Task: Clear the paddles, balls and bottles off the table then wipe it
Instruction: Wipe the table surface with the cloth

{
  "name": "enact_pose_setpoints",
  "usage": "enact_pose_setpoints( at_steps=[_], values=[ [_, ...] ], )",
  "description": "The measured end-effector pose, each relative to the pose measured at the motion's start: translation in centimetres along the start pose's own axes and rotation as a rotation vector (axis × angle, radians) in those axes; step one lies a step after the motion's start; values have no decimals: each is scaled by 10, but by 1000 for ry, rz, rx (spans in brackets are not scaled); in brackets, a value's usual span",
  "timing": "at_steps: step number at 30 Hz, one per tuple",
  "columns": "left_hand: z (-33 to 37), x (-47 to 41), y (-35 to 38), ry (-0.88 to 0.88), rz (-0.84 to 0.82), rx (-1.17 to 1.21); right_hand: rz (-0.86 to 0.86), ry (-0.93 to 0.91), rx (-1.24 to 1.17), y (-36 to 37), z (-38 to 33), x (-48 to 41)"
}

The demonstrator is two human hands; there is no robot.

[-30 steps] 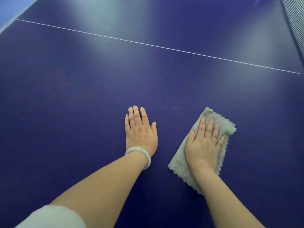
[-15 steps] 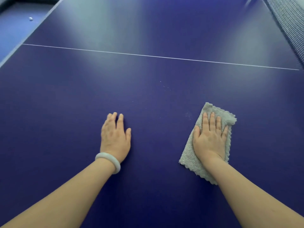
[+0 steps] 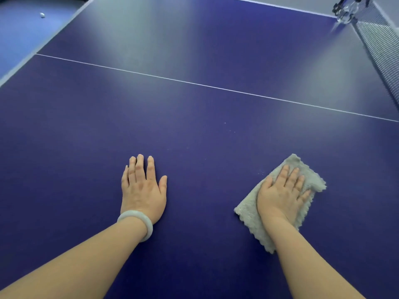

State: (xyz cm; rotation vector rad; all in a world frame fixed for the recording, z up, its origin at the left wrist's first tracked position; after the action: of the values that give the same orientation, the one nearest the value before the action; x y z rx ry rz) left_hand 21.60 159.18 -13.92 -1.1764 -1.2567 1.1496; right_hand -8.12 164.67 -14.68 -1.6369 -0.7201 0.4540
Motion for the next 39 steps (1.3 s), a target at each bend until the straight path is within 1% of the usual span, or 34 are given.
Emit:
enact_pose_setpoints(
  at_steps=[1, 2, 3, 5, 7, 9, 10, 11, 13, 15, 16, 17, 18, 19, 20, 22, 23, 24, 25, 26, 28, 30, 32, 33, 35, 37, 39],
  values=[
    [0, 1, -1, 1, -5, -1, 2, 14, -22, 3, -18, -1],
    [1, 0, -1, 1, -9, -5, -7, -24, -39, 6, -38, -1],
    [1, 0, -1, 0, -11, -6, -22, -106, -44, 11, -56, 0],
    [1, 1, -2, -11, -13, 1, -55, -345, -39, 19, -79, 11],
    [2, 0, -4, -11, -15, -1, -94, -536, -22, 21, -76, 29],
    [1, -1, -3, -12, -17, -8, -125, -623, -6, 19, -56, 34],
    [1, -1, -2, -16, -13, -11, -126, -609, -2, 16, -47, 25],
    [0, 0, -1, -16, -13, -16, -121, -551, 4, 13, -43, 9],
    [-1, -1, 3, -23, -2, -27, -96, -365, -6, 9, -49, -34],
    [-2, -3, 6, -25, 10, -34, -62, -200, -56, 7, -76, -74],
    [-2, -3, 7, -23, 5, -40, -48, -153, -87, 7, -95, -88],
    [-2, -3, 9, -21, 4, -48, -59, -149, -109, 8, -115, -95],
    [-2, -2, 9, -20, 7, -56, -85, -205, -112, 11, -134, -95],
    [-2, -1, 9, -23, 13, -65, -117, -324, -99, 15, -149, -89],
    [-3, -1, 9, -25, 17, -74, -145, -488, -72, 19, -159, -78],
    [-3, -1, 7, -30, 13, -77, -209, -806, -24, 20, -154, -55],
    [-3, -2, 8, -29, 8, -74, -244, -906, -15, 16, -142, -52],
    [-3, -1, 8, -25, 9, -73, -263, -952, -18, 12, -128, -57],
    [-3, -2, 9, -21, 14, -74, -254, -939, -17, 8, -114, -70],
    [-2, -2, 9, -16, 23, -74, -217, -875, -6, 5, -103, -88],
    [-3, -2, 8, -13, 35, -72, -153, -670, 8, -1, -96, -128],
    [-4, -2, 9, -9, 42, -76, -143, -506, -29, -1, -115, -160],
    [-4, -1, 10, -12, 37, -86, -175, -487, -55, 5, -153, -176],
    [-3, -1, 10, -14, 34, -87, -202, -525, -58, 9, -174, -180],
    [-4, 0, 11, -16, 35, -86, -247, -685, -26, 18, -214, -173],
    [-4, 0, 10, -22, 33, -84, -321, -929, 17, 22, -238, -152],
    [-4, -1, 9, -17, 35, -82, -445, -1197, 23, 18, -229, -124]
  ],
)
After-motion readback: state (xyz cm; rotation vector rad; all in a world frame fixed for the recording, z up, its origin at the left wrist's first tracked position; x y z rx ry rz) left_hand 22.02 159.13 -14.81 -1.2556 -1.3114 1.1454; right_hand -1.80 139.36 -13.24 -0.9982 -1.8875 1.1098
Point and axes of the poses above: each hand's wrist, its own x-axis away from the middle knuckle, its own y-axis out of the palm, z = x × y, the point moved 1 cm from there along -x, towards the middle knuckle, and after that the axes turned 7 degrees about -x, right-handed, at the moved point
